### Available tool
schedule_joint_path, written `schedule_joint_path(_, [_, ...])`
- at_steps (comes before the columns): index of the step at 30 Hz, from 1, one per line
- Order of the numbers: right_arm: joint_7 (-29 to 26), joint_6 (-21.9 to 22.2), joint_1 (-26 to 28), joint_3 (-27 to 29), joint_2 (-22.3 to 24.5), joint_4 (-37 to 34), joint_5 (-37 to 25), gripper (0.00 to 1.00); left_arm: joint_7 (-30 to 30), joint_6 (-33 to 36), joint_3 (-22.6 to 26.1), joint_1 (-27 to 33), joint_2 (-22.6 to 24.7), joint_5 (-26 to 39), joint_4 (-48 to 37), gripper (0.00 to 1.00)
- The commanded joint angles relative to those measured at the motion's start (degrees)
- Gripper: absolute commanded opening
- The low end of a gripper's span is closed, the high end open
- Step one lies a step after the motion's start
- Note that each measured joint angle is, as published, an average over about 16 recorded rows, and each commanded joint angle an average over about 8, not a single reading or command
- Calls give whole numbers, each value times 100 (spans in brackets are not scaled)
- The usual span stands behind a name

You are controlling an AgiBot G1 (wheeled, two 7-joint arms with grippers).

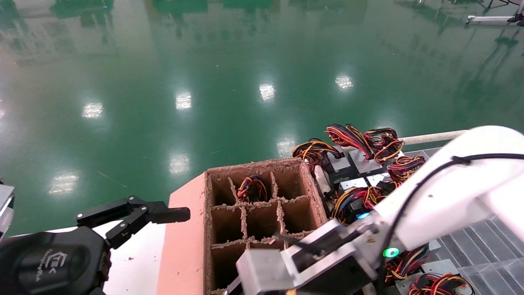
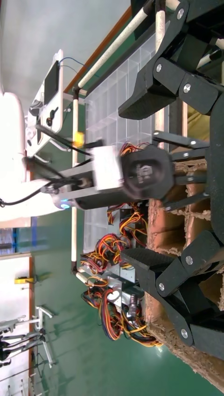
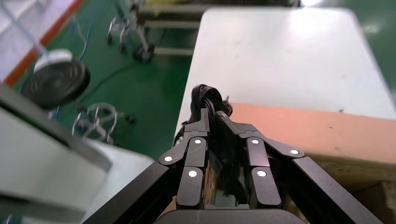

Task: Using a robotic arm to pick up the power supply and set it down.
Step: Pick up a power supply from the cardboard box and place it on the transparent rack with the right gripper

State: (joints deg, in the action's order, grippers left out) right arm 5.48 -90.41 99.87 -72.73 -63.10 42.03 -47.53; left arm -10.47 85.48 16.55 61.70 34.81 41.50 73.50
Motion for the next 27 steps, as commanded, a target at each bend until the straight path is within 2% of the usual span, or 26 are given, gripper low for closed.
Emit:
schedule_joint_path(1, [-13, -5, -29, 25, 146, 36, 176, 0, 0, 0, 1, 0, 0, -1, 0, 100])
schedule_joint_path(12, [76, -23, -28, 241, 853, 132, 1207, 0, 2, -2, 5, 1, -2, -3, 0, 100])
schedule_joint_path(27, [230, -37, -94, 392, 1531, 166, 2336, 0, 5, -4, 10, 2, -4, -7, 0, 100])
